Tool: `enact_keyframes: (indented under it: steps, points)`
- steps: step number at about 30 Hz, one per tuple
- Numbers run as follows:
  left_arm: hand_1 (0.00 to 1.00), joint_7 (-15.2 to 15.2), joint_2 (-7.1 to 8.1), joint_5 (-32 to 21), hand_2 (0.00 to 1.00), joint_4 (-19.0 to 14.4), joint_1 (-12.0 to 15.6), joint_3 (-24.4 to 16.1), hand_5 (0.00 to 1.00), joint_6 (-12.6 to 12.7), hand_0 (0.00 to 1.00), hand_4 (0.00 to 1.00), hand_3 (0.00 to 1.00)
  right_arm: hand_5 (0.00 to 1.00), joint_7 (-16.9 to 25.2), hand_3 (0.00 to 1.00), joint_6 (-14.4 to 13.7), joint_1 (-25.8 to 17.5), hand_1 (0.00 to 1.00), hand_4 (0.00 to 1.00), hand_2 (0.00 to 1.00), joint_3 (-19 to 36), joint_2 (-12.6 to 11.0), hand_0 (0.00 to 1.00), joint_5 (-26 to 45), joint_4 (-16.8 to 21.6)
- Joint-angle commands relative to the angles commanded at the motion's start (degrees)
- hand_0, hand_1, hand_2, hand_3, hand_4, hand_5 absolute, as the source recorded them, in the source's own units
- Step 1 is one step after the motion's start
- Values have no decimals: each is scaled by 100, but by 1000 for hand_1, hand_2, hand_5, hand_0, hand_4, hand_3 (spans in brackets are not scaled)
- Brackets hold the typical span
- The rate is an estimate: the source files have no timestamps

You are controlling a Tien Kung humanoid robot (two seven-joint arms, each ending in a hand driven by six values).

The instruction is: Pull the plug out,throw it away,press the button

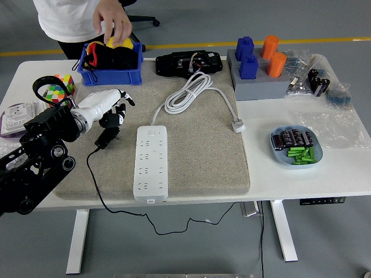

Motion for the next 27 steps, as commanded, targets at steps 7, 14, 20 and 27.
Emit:
enact_keyframes:
  steps: [7,14,20,27]
  points:
    - [660,-457,-138,9,643,-128,728,-1172,2,444,618,635,751,595,0,628,-5,-4,674,738,654,15,1,725,-13,-7]
    - [818,-1011,-306,8,777,-80,1186,-2096,155,1027,812,682,809,595,-3,627,0,12,673,738,654,8,20,726,-18,2]
    - [865,-1060,-320,-79,827,-90,1515,-2547,240,1110,852,702,831,594,0,628,-5,12,674,738,654,-2,13,725,-27,-7]
    - [856,-1129,-320,-72,824,-149,1667,-2847,249,1216,855,703,834,594,7,629,-7,51,674,738,654,-23,-23,726,-22,4]
